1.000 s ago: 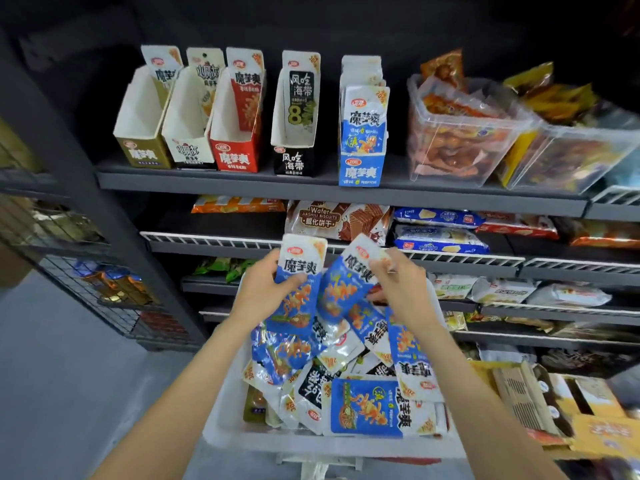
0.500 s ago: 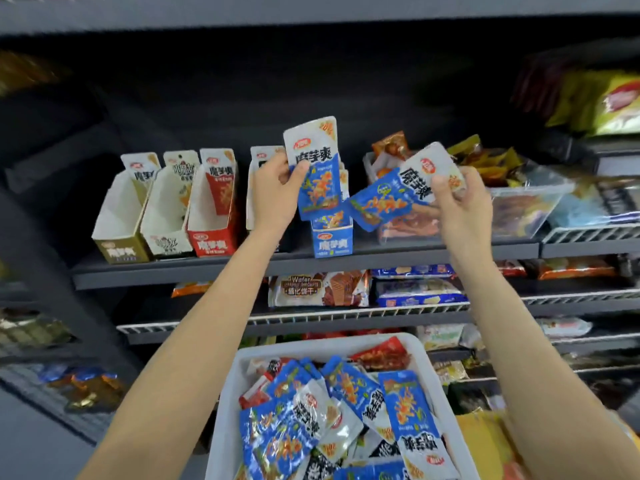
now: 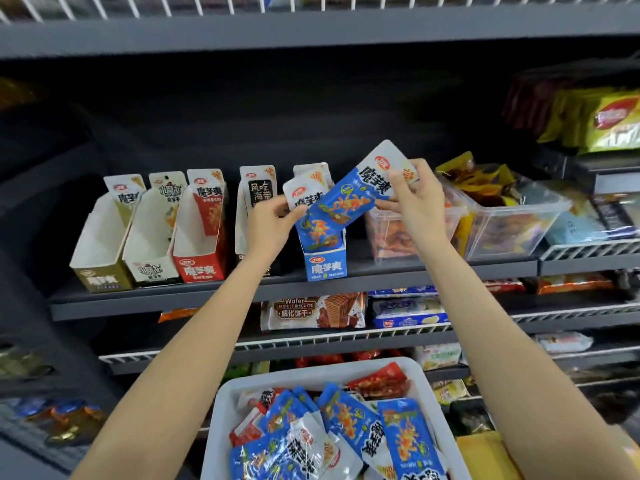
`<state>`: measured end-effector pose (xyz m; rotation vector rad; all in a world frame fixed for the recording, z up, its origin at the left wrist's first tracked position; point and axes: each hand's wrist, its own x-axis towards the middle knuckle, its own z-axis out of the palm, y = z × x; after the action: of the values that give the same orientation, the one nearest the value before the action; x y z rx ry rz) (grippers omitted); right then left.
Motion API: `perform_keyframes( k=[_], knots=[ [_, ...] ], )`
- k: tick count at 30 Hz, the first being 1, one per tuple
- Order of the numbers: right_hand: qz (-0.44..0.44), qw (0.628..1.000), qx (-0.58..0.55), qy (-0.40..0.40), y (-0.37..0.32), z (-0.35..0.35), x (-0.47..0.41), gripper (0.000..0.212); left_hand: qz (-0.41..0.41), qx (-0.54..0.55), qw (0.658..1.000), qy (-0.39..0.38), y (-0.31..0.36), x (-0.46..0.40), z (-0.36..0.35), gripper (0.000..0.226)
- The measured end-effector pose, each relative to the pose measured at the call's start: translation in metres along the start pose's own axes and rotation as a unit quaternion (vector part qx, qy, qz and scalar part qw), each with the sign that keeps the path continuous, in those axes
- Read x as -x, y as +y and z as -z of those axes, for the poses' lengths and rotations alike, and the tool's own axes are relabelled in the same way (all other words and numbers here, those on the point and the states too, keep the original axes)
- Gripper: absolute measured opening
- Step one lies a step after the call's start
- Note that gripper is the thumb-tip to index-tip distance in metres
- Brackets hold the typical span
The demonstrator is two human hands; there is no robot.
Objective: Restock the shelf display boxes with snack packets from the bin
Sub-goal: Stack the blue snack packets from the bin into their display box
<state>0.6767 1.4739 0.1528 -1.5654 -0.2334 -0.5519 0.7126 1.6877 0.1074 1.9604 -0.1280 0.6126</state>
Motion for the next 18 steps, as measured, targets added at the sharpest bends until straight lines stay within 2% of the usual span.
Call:
perform_keyframes(
  k=[3, 4, 10, 14, 18],
  knots=[
    [0.027, 0.999, 0.043, -0.016, 0.003, -0.008, -0.003, 0.006, -0.053, -0.154, 0.984, -0.072, 0.002, 0.004, -0.003, 0.016],
    [0.037, 0.998, 0.055, -0.024, 0.003, -0.012, -0.005, 0.005, -0.057, -0.175, 0.979, -0.083, 0.004, 0.005, -0.004, 0.019],
    [0.104, 0.965, 0.223, -0.086, 0.009, -0.036, -0.027, 0.015, 0.035, -0.054, 0.989, -0.136, 0.006, 0.014, 0.004, 0.061],
    [0.138, 0.914, 0.365, -0.114, 0.02, -0.052, -0.024, 0.026, 0.004, -0.062, 0.989, -0.133, 0.014, 0.03, 0.0, 0.073],
    [0.102, 0.886, 0.438, -0.114, 0.039, -0.064, -0.01, 0.043, -0.02, -0.086, 0.992, -0.095, 0.017, 0.04, -0.007, 0.081]
  ],
)
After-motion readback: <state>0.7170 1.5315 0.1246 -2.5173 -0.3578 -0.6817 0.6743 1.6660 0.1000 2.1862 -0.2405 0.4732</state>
